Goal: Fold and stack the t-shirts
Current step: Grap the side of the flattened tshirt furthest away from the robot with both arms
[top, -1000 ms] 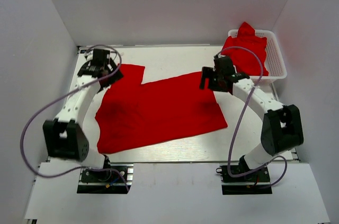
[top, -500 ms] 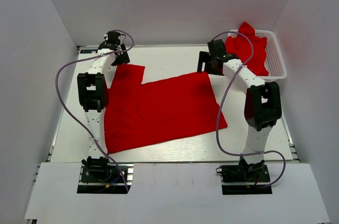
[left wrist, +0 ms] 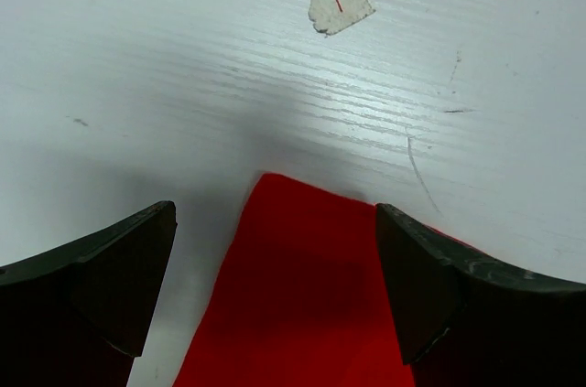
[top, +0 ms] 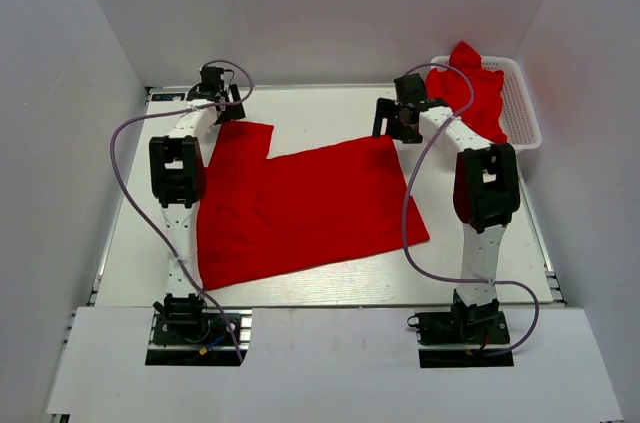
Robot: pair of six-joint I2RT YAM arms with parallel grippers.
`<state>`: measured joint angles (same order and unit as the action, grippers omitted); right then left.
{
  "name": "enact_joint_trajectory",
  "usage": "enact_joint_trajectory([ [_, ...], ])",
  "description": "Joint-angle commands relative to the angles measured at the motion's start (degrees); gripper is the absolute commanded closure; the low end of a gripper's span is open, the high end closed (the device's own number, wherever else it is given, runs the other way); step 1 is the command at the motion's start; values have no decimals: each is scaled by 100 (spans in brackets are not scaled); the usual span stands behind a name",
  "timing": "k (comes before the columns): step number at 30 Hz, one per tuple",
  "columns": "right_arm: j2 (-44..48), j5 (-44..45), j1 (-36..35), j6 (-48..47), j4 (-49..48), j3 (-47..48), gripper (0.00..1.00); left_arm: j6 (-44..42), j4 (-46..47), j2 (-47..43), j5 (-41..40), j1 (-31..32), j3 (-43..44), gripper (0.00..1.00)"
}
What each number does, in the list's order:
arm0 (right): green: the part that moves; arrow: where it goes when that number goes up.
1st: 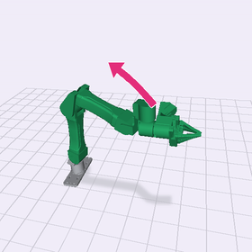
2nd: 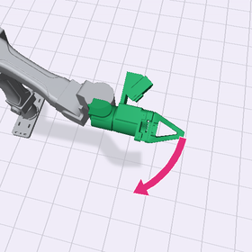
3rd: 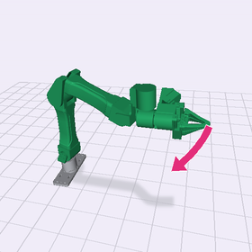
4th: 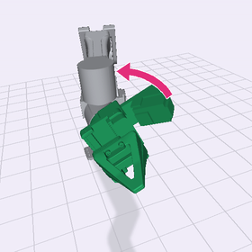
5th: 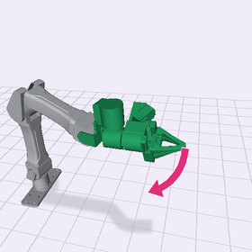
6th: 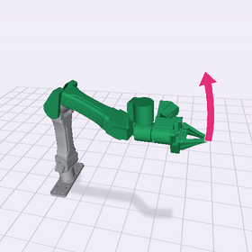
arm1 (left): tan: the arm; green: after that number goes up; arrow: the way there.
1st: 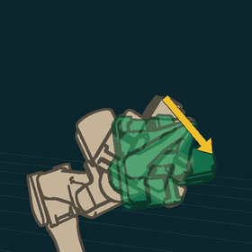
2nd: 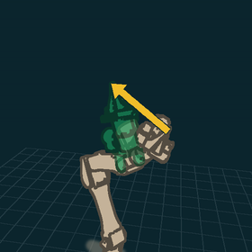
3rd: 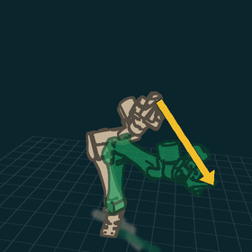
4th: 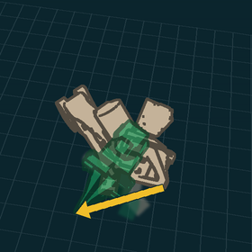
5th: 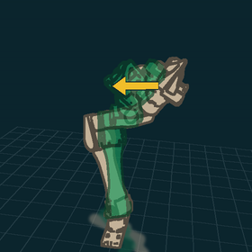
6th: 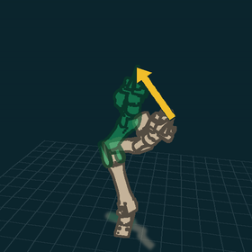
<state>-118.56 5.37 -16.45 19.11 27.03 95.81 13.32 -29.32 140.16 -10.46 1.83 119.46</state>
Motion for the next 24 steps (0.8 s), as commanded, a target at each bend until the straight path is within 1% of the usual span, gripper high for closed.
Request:
enact_joint_trajectory([
  [1,44,-54,63,40,-118,78,10,-75,313,29,202,2,-72,0],
  [2,44,-27,71,40,-119,61,10,-75,374,29,202,2,-72,2],
  [4,44,-1,80,40,-162,26,10,-75,427,178,202,2,-72,2],
  [6,61,8,72,40,-154,-36,10,-75,480,274,202,2,-72,9],
  [7,61,8,89,48,-162,-97,10,-75,393,388,202,2,24,14],
  [8,70,17,89,40,-163,-124,10,-75,331,442,263,2,77,26],
  [10,88,52,107,66,-154,-212,10,-75,331,442,351,2,17,33],
  [11,131,61,115,66,-154,-238,10,-75,400,381,421,2,-97,36],
  [12,140,96,124,84,-145,-256,10,-75,470,320,422,2,-385,40],
  [13,210,105,124,92,-162,-291,10,-75,549,250,483,2,-536,42],
  [17,246,149,142,101,-180,-317,10,-23,560,126,483,2,-810,42],
  [21,272,175,142,136,-163,-344,10,82,611,73,685,2,-951,53],
  [24,299,280,133,189,-171,-396,10,144,612,20,686,2,-1108,75],
])
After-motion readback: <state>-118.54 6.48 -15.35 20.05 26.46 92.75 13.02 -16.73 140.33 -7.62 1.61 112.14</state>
